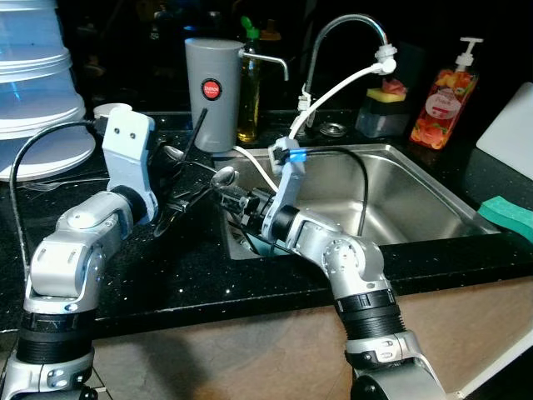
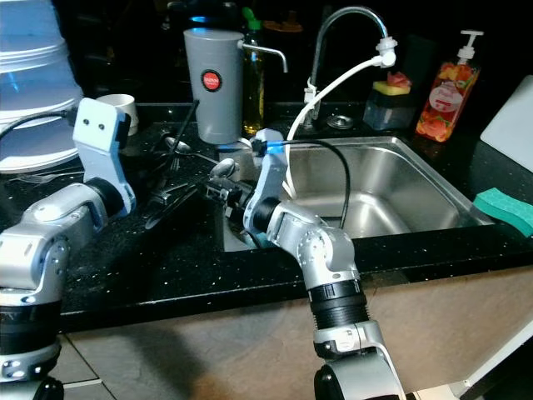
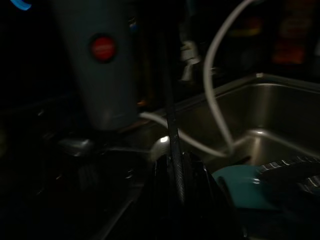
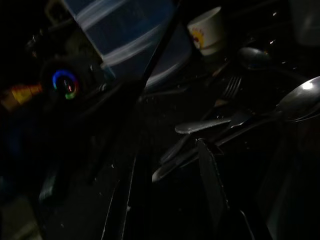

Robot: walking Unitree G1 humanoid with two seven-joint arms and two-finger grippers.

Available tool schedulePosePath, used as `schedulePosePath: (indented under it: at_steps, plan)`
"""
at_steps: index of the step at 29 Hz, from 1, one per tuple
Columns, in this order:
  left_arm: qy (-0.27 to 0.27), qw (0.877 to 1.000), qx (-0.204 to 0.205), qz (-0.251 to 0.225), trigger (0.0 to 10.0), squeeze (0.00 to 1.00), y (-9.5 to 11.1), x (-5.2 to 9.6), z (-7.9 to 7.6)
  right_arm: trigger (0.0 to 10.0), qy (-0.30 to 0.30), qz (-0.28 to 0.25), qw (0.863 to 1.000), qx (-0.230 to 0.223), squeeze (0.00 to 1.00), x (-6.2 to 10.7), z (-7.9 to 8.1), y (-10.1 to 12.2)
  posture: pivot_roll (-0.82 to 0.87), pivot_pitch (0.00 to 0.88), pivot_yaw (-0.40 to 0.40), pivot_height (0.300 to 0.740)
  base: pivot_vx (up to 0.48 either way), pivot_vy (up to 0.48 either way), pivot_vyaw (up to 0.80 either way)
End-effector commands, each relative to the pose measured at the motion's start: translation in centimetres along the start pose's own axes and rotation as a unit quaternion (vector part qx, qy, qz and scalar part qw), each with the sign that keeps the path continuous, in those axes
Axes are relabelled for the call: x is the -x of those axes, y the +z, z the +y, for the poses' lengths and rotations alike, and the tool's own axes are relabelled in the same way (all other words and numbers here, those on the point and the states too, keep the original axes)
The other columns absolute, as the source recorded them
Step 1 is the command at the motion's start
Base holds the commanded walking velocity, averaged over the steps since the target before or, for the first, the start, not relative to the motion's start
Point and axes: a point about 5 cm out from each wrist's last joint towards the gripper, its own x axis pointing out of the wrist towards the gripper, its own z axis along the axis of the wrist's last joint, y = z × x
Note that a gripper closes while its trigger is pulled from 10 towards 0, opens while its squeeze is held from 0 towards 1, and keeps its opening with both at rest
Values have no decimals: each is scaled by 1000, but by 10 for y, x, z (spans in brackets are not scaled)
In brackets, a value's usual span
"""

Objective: Kitchen organization

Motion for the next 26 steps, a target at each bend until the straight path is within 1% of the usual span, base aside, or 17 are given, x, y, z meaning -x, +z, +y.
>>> schedulePosePath:
  at_steps: [1, 2, 3, 4, 5, 6, 7, 8, 12, 13, 15, 17, 20, 25, 26]
  plan:
    - [-31, 1000, -5, -3, 0, 0, -6, -1, -9, 10000, 7, -13, 1000, -10, 0, -1, 5, 7, 41, 0, -31, 740, 0, 0, 0]
    - [-39, 999, -2, -14, 0, 0, -5, -1, -11, 10000, 7, -19, 1000, -16, 0, 0, 5, 9, 37, 0, -29, 740, 0, 0, 0]
    - [-39, 999, -2, -14, 0, 0, -5, -1, -11, 10000, 7, -19, 1000, -16, 0, 0, 5, 9, 37, 0, -29, 740, 0, 0, 0]
    - [-62, 996, 35, -59, 0, 0, 1, 0, -15, 10000, 9, -38, 999, -32, 0, 0, 5, 15, 38, 0, -28, 740, 0, 0, 0]
    - [-72, 993, 51, -77, 0, 0, 2, 1, -16, 10000, 11, -46, 998, -41, 173, 0, 5, 17, 38, 0, -28, 740, 0, 0, 0]
    - [-74, 991, 64, -87, 0, 0, 2, 1, -16, 10000, 11, -53, 997, -46, 1000, 0, 6, 19, 36, 0, -26, 740, 0, 0, 0]
    - [-74, 989, 80, -100, 0, 0, 0, 2, -15, 10000, 9, -64, 996, -57, 1000, 0, 5, 22, 36, 0, -26, 740, 0, 0, 0]
    - [-74, 989, 80, -100, 0, 0, 0, 2, -15, 10000, 9, -64, 996, -57, 1000, 0, 5, 22, 36, 0, -26, 740, 0, 0, 0]
    - [-73, 985, 105, -119, 0, 0, -2, 4, -12, 10000, 10, -74, 995, -67, 1000, 1, 6, 26, 33, 0, -20, 740, 0, 0, 0]
    - [-64, 984, 108, -127, 0, 0, -2, 4, -9, 10000, 10, -79, 994, -71, 1000, 1, 5, 28, 33, 0, -17, 740, 0, 0, 0]
    - [-61, 984, 110, -129, 0, 0, -3, 5, -7, 10000, 11, -83, 994, -73, 1000, 2, 5, 30, 33, 0, -17, 740, 0, 0, 0]
    - [-59, 983, 113, -131, 0, 0, -6, 5, -3, 10000, 14, -97, 992, -84, 1000, 3, 6, 35, 32, 0, -11, 740, 0, 0, 0]
    - [-66, 983, 113, -129, 0, 0, -8, 6, -3, 10000, 22, -107, 989, -96, 1000, 5, 6, 39, 33, 0, -13, 740, 0, 0, 0]
    - [-71, 983, 115, -127, 0, 0, -9, 7, -5, 10000, 23, -101, 990, -94, 1000, 6, 6, 38, 33, 0, -16, 740, 0, 0, 0]
    - [-74, 983, 114, -124, 0, 0, -11, 7, -6, 10000, 15, -97, 991, -92, 165, 5, 5, 36, 33, 0, -19, 740, 0, 0, 0]
